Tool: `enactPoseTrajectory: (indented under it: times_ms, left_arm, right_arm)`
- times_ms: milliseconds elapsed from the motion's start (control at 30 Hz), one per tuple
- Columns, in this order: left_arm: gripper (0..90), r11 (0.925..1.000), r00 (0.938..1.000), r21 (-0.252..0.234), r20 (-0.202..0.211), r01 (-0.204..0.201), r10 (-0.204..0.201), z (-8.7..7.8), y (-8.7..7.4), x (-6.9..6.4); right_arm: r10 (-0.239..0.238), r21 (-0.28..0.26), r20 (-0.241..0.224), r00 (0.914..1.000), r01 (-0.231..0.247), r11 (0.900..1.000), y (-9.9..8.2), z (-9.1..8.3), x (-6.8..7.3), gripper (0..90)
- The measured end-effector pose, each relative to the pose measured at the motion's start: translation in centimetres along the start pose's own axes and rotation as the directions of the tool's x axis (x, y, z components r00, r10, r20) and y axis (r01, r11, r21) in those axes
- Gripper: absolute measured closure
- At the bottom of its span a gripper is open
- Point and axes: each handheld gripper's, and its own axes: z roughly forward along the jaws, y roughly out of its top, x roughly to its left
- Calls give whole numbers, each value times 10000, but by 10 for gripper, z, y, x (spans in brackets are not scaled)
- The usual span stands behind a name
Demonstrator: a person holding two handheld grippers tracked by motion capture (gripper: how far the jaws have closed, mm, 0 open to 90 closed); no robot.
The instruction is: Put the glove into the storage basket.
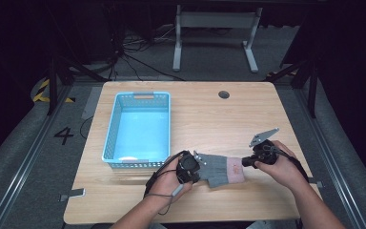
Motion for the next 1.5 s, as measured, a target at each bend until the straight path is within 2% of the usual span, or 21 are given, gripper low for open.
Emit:
enactPoseTrajectory:
  times_ms: [233,367,533,733,1000,1233,1300,1500]
  left_arm:
    - [880,9998,9998,-55,100,181,-180,4,0,3]
    - [806,9998,9998,62,-13,191,-191,4,-1,3]
    - [766,9999,9999,95,-87,142,-141,2,-2,1]
    - [733,9998,9998,-41,7,183,-183,-4,-2,0]
    - [670,9987,9999,-497,-49,152,-155,-12,0,1]
    - [639,9944,9998,-1042,24,182,-180,-21,3,0]
    - [629,9903,9995,-1358,142,297,-280,-24,5,0]
    - [589,9831,9983,-1747,317,543,-495,-30,12,-2]
  right_arm:
    - [113,46,90,9999,-113,9999,-1,3,-2,872]
    - [-85,-11,281,9996,85,10000,-2,3,-3,856]
    - [-19,-202,557,9984,30,9998,-4,-1,-6,839]
    - [134,-449,666,9977,-104,9989,-6,-8,-9,829]
    - [403,-711,632,9972,-358,9968,-8,-17,-9,799]
    - [661,-883,669,9956,-601,9943,-12,-24,-12,786]
    - [728,-956,718,9948,-658,9932,-13,-26,-13,783]
    - [897,-1070,722,9934,-817,9909,-16,-31,-16,772]
